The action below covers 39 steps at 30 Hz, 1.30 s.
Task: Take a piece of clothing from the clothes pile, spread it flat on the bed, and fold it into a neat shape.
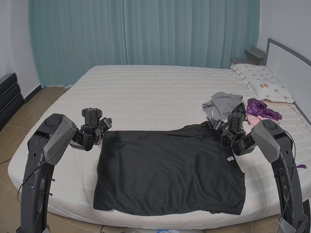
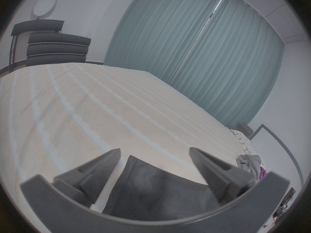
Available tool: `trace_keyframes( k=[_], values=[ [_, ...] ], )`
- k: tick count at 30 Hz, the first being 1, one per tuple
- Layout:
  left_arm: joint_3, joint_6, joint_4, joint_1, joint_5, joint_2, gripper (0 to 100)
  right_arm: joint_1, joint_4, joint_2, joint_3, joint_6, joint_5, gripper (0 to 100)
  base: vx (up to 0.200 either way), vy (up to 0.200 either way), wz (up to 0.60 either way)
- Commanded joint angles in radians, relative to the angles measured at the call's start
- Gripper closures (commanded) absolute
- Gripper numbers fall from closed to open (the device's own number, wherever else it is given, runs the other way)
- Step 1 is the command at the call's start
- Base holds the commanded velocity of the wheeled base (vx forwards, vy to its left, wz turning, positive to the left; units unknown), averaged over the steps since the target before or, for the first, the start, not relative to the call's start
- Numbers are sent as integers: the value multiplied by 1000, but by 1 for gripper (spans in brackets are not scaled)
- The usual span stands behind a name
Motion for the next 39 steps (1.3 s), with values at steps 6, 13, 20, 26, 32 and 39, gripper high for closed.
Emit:
trace_keyframes(
  k=[6,13,20,26,32,39],
  values=[
    [144,-2,-5,8,-9,-110,0,-39,-2,-216,238,131,96,0,0,0,0],
    [500,-91,-63,9,-114,-363,0,-42,-54,-476,644,233,168,0,0,0,0],
    [865,-127,-169,5,-183,-541,0,-42,-151,-658,1011,292,235,0,0,0,0],
    [1129,-141,-318,-24,-183,-622,0,-31,-364,-727,1338,365,258,0,0,0,0],
    [1241,-212,-338,-84,-173,-675,0,-1,-660,-687,1557,407,271,0,0,0,0],
    [1307,-307,-338,-115,-163,-690,0,16,-708,-672,1632,428,272,0,-86,0,0]
  ],
)
